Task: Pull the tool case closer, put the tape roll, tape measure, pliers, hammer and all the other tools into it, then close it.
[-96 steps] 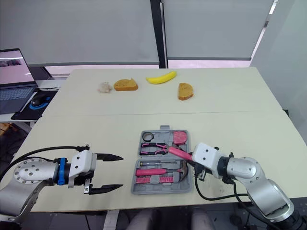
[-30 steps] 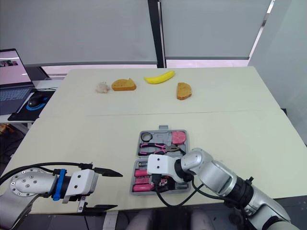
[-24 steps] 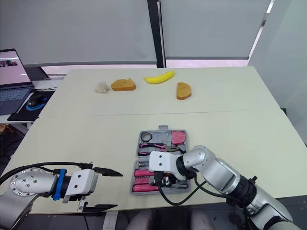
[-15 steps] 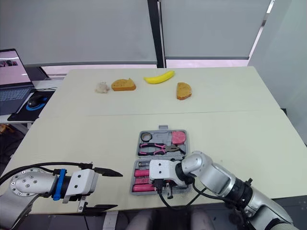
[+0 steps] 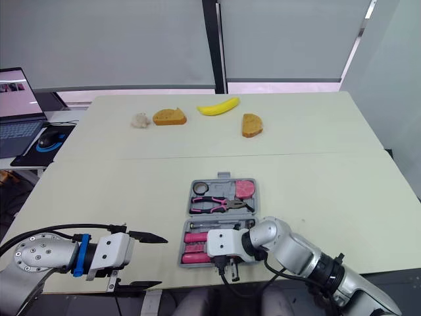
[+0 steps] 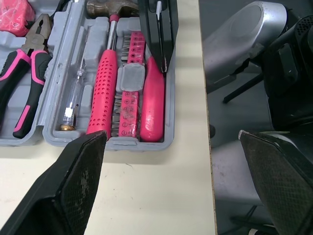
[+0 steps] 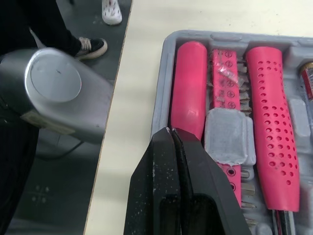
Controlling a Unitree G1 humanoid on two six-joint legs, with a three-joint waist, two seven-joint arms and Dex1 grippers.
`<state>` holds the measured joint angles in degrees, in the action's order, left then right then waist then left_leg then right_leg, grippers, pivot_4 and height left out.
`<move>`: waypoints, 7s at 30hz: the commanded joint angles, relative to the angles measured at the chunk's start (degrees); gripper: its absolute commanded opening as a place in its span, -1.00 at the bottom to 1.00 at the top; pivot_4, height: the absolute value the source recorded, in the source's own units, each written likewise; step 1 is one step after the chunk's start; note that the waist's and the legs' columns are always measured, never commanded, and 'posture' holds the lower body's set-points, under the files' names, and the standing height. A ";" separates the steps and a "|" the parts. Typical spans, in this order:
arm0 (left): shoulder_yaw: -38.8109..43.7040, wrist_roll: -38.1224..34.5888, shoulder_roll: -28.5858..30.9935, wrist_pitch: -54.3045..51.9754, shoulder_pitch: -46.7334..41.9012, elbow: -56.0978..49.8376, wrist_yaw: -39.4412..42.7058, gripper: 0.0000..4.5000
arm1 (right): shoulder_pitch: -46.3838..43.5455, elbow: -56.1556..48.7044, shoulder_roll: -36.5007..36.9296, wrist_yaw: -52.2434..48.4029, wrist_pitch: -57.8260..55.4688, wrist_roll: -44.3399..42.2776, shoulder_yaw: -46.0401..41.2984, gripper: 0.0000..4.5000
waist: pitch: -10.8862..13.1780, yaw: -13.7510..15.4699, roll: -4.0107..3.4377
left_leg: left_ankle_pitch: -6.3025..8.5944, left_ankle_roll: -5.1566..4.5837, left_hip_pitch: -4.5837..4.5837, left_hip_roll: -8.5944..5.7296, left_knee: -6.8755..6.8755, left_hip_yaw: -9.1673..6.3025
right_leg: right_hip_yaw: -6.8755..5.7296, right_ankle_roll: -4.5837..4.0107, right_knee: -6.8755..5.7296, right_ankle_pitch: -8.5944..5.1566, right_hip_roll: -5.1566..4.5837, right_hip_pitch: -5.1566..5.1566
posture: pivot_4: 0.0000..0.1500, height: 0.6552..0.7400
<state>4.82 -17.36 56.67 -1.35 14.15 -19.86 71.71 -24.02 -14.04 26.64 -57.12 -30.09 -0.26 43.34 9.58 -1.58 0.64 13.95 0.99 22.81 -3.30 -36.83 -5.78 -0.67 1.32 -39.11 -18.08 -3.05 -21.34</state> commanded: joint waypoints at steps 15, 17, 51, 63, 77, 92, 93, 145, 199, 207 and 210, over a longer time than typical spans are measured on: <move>2.15 1.17 -11.31 0.65 -12.89 20.27 -10.28 0.29 | 19.20 -8.83 16.68 1.76 11.59 -9.06 -34.97 -1.00 | -0.06 1.52 0.11 | 0.00 0.00 -0.03 -0.03 -0.05 0.00 | -0.04 0.12 0.04 0.07 -0.03 0.21 | 1.00 1.00; 0.23 3.03 -12.75 2.99 -14.85 24.15 -10.04 0.00 | 19.34 -4.49 16.20 3.29 14.96 -6.93 -34.68 -1.00 | -0.06 1.28 0.10 | -0.01 0.00 -0.02 0.00 -0.05 0.04 | -0.02 0.12 0.02 0.07 -0.01 0.21 | 1.00 1.00; -13.98 15.23 -24.99 15.38 -32.52 49.76 -10.36 -0.99 | 1.50 30.20 0.40 1.87 30.70 4.44 -23.15 -1.00 | -0.08 0.19 0.12 | -0.03 0.02 -0.04 -0.08 -0.17 0.12 | 0.07 0.12 -0.33 0.08 -0.01 0.07 | 1.00 1.00; -15.38 13.52 -24.91 8.27 -27.28 36.46 -7.93 -0.99 | 3.33 25.28 1.16 0.18 28.74 3.92 -23.70 -1.00 | -0.09 0.12 0.11 | -0.03 0.03 -0.01 -0.11 -0.16 0.13 | 0.12 0.12 -0.36 0.08 -0.03 0.03 | 1.00 1.00; -16.93 15.06 -25.85 8.93 -26.61 35.93 -7.34 -0.99 | 8.89 17.20 2.83 -0.93 23.56 3.87 -23.39 -1.00 | -0.09 0.17 0.11 | -0.03 0.02 -0.02 -0.10 -0.16 0.12 | 0.11 0.12 -0.36 0.07 -0.03 0.05 | 1.00 1.00; -16.18 15.32 -24.14 9.42 -25.27 35.52 -7.90 -0.99 | 8.66 17.41 1.81 -1.29 22.98 4.45 -22.34 -1.00 | -0.09 0.08 0.11 | -0.03 0.02 -0.04 -0.08 -0.15 0.12 | 0.11 0.12 -0.36 0.07 -0.02 0.05 | 1.00 1.00; -16.17 15.36 -24.13 9.44 -25.34 35.62 -7.93 -0.99 | 8.63 17.46 1.69 -1.33 22.88 4.43 -22.29 -1.00 | -0.09 0.08 0.11 | -0.03 0.02 -0.04 -0.08 -0.15 0.13 | 0.11 0.12 -0.36 0.07 -0.02 0.05 | 1.00 1.00; -11.22 1.52 -11.86 -0.93 -12.30 6.32 -3.06 -0.99 | 26.19 -5.21 12.33 7.38 5.12 -2.14 -40.65 -1.00 | -0.13 0.30 0.07 | -0.02 0.01 -0.02 -0.05 -0.12 0.10 | 0.09 0.11 -0.14 0.07 -0.09 0.18 | 1.00 1.00; -30.77 18.73 -18.43 3.85 -23.20 16.56 -3.41 -0.99 | 19.60 -4.67 14.29 7.45 1.11 -7.60 -37.49 -1.00 | -0.14 0.17 0.08 | -0.02 0.00 -0.01 -0.06 -0.13 0.12 | 0.07 0.12 -0.19 0.07 -0.02 0.17 | 1.00 1.00; -31.22 19.24 -18.85 3.47 -23.76 17.72 -3.64 -1.00 | 11.63 -2.26 11.76 6.44 -14.96 -16.81 -40.61 -0.63 | -0.14 0.14 0.07 | -0.02 0.00 -0.04 -0.05 -0.13 0.11 | 0.07 0.11 -0.20 0.07 -0.02 0.18 | 1.00 1.00; -31.44 19.40 -18.44 3.53 -23.65 17.96 -3.38 -1.00 | 5.74 -0.19 11.01 7.74 -24.55 -19.63 -40.10 -0.32 | -0.14 0.13 0.07 | -0.02 0.00 -0.03 -0.06 -0.13 0.10 | 0.07 0.11 -0.20 0.07 -0.03 0.18 | 1.00 1.00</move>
<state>-25.98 0.79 37.90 2.79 -9.73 -2.59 68.23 -16.02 -14.32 37.91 -49.90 -50.17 -17.73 4.53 9.44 -1.45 0.71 13.92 0.99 22.78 -3.36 -36.96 -5.68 -0.59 1.43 -39.32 -18.01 -3.08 -21.16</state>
